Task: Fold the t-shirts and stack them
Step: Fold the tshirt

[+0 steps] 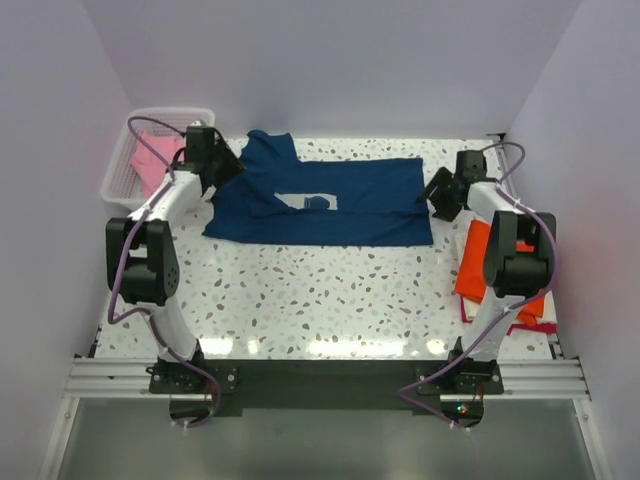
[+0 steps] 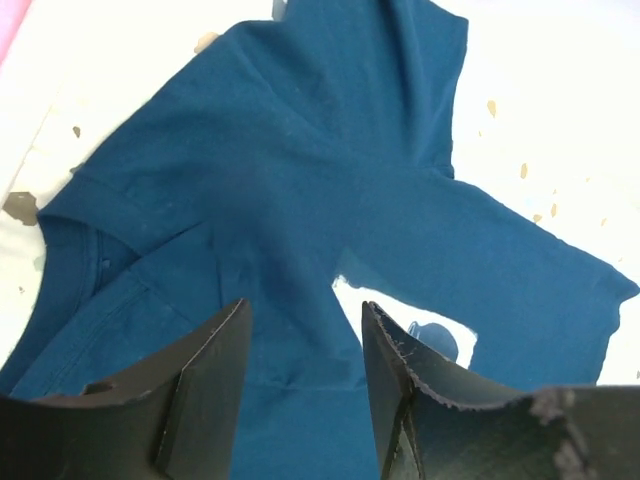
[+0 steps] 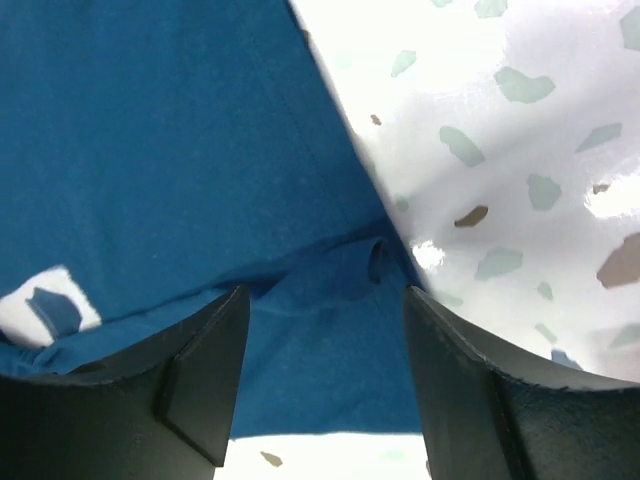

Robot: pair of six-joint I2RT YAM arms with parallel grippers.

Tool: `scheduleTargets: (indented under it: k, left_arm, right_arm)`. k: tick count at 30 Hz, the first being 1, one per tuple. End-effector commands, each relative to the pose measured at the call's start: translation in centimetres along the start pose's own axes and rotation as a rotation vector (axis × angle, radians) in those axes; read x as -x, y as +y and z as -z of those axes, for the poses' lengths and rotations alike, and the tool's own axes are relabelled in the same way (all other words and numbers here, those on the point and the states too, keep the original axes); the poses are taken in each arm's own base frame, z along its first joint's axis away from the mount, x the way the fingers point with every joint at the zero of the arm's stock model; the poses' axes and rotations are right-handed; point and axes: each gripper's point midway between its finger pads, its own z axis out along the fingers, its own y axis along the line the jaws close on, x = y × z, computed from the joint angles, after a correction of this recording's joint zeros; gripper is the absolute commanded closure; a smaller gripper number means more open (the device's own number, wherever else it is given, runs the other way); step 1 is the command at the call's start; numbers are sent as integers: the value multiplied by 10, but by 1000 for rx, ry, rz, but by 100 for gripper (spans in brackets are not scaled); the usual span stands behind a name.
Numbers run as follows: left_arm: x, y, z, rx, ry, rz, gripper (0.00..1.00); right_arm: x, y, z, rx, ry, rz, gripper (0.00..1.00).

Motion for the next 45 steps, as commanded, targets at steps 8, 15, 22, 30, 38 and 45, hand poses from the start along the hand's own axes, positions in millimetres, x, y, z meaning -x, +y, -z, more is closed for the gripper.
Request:
scheduleTargets:
  k: [8, 15, 22, 30, 38, 45]
  left_arm:
    - [-20, 47, 52, 141, -56, 126, 54]
    - [-55, 90, 76, 235, -55, 135, 53]
    - [-72, 116, 78, 322, -42, 126, 53]
    - [-78, 130, 56, 347, -25, 123, 52]
    - [-70, 146, 41, 386, -37, 133, 50]
    - [-82, 162, 34, 447, -6, 125, 52]
  right_arm:
    - [-32, 21, 70, 6, -104, 112, 38]
    - [-55, -6, 83, -45, -148, 69, 45]
    - [-70, -30, 70, -120, -114, 67, 50]
    - [-69, -38, 53, -150, -84, 56, 50]
    - [-70, -41, 44, -158, -67, 52, 50]
    - [-69, -46, 41, -170, -64, 51, 50]
